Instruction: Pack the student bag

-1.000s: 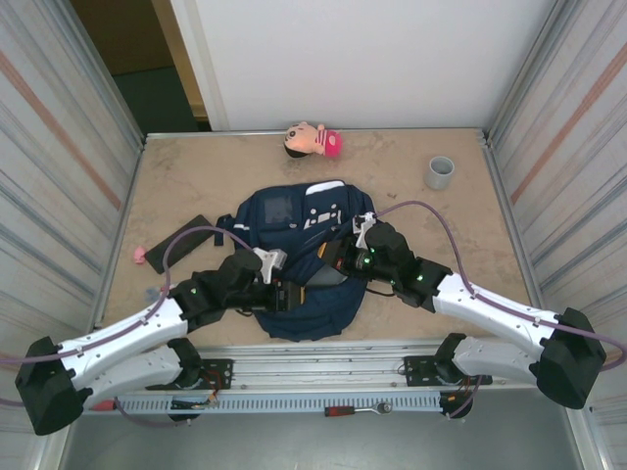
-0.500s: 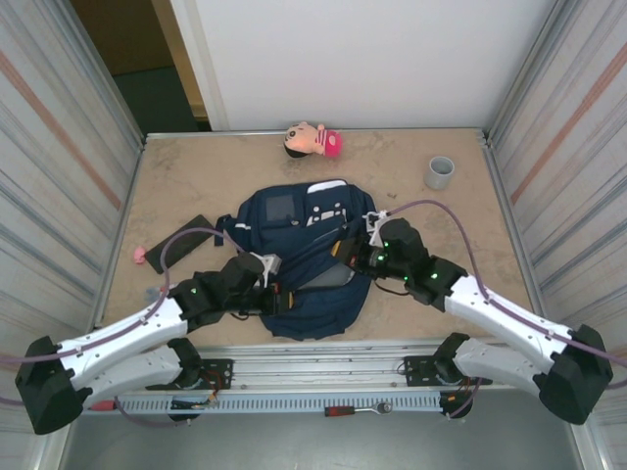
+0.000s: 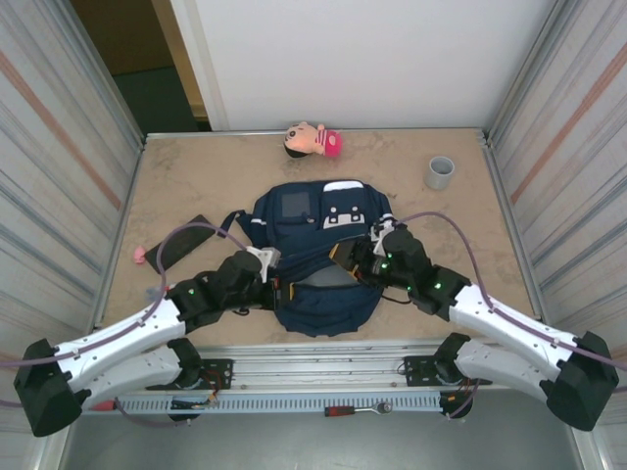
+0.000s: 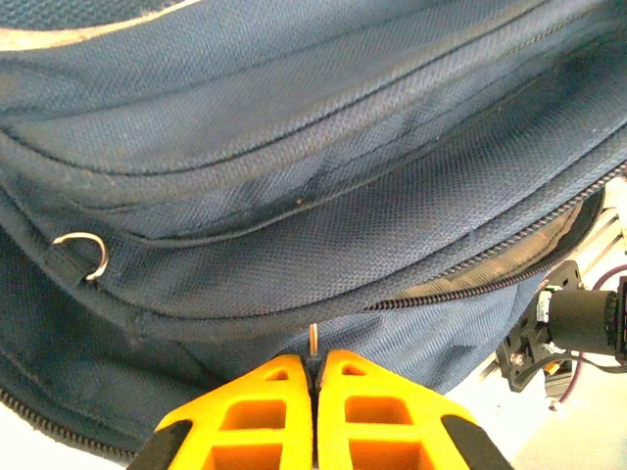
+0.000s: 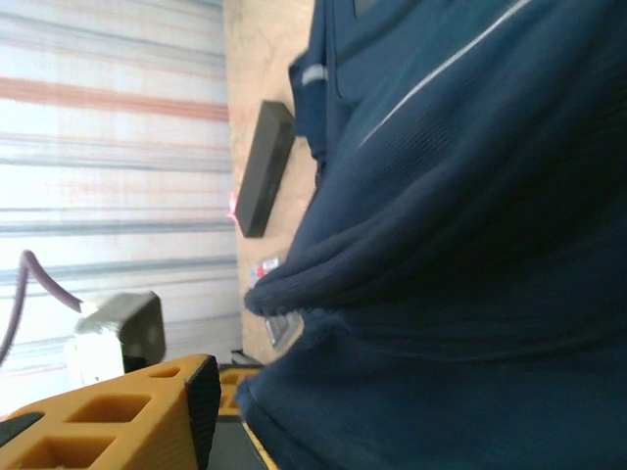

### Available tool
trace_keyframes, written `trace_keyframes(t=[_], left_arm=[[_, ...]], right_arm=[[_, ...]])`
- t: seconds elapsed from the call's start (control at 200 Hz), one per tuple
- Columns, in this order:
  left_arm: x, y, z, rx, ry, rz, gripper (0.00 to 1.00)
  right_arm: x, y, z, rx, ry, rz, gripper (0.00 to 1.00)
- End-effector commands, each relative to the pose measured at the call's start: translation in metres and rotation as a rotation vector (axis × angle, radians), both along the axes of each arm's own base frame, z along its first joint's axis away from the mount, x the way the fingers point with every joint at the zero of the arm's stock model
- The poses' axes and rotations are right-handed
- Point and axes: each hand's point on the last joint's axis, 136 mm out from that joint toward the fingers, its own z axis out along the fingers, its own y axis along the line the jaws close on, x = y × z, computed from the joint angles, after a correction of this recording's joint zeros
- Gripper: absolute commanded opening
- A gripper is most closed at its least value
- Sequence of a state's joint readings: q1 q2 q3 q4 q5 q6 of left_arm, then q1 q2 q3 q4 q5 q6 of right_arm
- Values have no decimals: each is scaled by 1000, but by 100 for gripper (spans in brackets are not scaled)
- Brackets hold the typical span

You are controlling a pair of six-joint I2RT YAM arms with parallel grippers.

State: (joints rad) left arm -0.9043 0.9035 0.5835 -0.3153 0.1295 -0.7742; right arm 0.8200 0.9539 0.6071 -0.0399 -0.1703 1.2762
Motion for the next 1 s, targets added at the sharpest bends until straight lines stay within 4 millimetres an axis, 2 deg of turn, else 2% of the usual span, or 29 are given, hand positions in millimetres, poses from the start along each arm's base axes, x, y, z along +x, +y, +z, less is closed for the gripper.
trace_keyframes(t=[0.0, 0.02, 0.155, 0.18, 0.291, 0.391, 0.436, 0.481, 0.536, 0.621, 0.697, 0.857, 0.932, 0.997], left_arm=[[20, -19, 41, -93, -131, -12, 0], [21, -20, 42, -93, -132, -13, 0], [23, -24, 43, -98, -133, -17, 0], [23, -24, 43, -100, -135, -15, 0], [25, -17, 38, -68, -134, 11, 0], [26, 1, 25, 5, -121, 59, 0], [26, 10, 17, 34, -110, 81, 0], [26, 20, 10, 55, -99, 106, 0], [25, 27, 6, 64, -95, 130, 0], [24, 27, 6, 32, -109, 132, 0], [25, 20, 9, -7, -126, 116, 0], [32, -2, 22, -68, -163, 63, 0], [36, -11, 26, -79, -175, 39, 0], [39, -19, 31, -95, -183, 24, 0]], right_arm=[[6, 13, 12, 68, -16, -38, 54], [6, 17, 4, 49, 1, -32, 54], [4, 31, -4, 22, 26, -3, 51], [5, 33, -6, 20, 29, 1, 48], [7, 31, -2, 20, 18, 13, 24], [10, 10, 4, -3, 16, 7, 9], [14, -5, 4, -21, 16, -6, 6], [15, -20, 18, -5, -11, -15, 5], [14, -39, 20, -19, 0, -27, 5], [15, -65, 20, -43, 14, -72, 7], [17, -70, 20, -22, 11, -93, 12], [15, -49, 15, 31, 41, -104, 47], [12, -36, 14, 15, 30, -95, 54], [11, -22, 11, 19, 33, -83, 56]])
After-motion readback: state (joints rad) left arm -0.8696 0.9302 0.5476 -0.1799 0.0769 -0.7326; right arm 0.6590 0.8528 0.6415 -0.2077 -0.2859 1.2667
